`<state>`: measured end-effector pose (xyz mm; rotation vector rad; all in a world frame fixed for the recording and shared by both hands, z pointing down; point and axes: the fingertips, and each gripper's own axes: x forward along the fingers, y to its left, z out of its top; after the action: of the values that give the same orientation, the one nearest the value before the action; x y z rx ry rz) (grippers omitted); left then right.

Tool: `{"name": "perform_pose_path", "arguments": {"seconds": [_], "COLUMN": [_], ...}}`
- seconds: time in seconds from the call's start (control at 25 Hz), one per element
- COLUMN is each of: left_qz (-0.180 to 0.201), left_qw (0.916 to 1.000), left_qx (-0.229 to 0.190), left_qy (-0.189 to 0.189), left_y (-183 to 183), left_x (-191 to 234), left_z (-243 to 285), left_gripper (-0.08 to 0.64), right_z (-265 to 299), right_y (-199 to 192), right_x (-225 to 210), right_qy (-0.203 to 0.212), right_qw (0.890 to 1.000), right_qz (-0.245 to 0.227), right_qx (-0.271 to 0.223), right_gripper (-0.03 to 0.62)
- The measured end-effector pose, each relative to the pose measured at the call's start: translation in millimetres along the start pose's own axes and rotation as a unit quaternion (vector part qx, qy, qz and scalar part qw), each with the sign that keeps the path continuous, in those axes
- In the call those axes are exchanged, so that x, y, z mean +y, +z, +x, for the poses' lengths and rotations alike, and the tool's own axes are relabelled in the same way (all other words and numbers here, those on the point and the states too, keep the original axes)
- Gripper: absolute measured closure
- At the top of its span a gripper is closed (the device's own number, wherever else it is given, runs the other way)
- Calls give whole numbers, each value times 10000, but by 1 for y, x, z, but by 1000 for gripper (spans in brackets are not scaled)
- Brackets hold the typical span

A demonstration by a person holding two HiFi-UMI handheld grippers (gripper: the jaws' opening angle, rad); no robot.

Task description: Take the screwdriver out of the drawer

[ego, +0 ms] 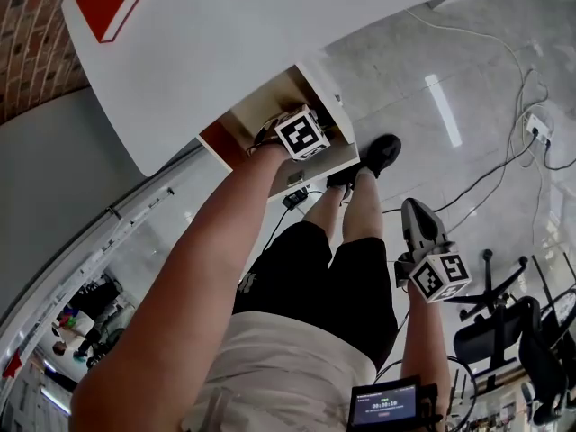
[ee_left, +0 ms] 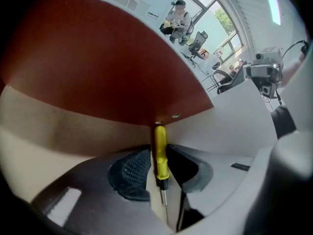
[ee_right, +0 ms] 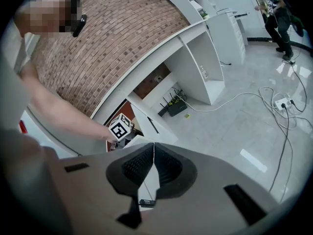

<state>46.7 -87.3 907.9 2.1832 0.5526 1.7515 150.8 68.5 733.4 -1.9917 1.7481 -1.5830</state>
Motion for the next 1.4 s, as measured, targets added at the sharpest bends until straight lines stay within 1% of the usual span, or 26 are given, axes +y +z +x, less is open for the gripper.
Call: {"name": "perform_pose_path", "arguments": {"seconds": [0.12, 0.2, 0.48, 0.56, 0.8, 0.96, 1.16, 1.24, 1.4], "left_qz": [4, -64, -514, -568, -618, -542, -471, -466, -460], "left_qw": [9999, 9997, 9971, 9972, 9979, 9983, 9979, 9974, 9968], "left_qx": [109, 118, 46, -16, -176, -166, -277, -253, -237], "left_qy": [-119, -215, -558, -477, -7, 149, 352, 478, 611], "left_y": [-1, 0, 0, 0, -6, -10, -10, -13, -19], "left_x": [-1, -1, -4, -5, -2, -4, -3, -1, -2], "left_z": [1, 2, 2, 3, -1, -5, -17, -24, -35], "left_gripper": [462, 480, 508, 509, 502, 502, 502, 502, 502], "right_z": [-2, -3, -3, -3, -1, 2, 6, 8, 12], "right_y": [-4, -4, 0, 0, 6, 9, 15, 16, 16], "right_x": [-6, -8, -7, -9, -3, 0, 10, 14, 22], "right_qy": [-8, -40, -70, -101, -112, -72, 33, 89, 193], "right_qw": [10000, 10000, 9999, 9999, 9999, 9999, 9998, 9996, 9990], "right_qz": [31, 44, 56, 53, -12, -86, -180, -228, -335], "right_qx": [26, 47, 56, 68, 82, 98, 115, 140, 225], "right_gripper": [584, 584, 586, 585, 586, 586, 586, 586, 585]}}
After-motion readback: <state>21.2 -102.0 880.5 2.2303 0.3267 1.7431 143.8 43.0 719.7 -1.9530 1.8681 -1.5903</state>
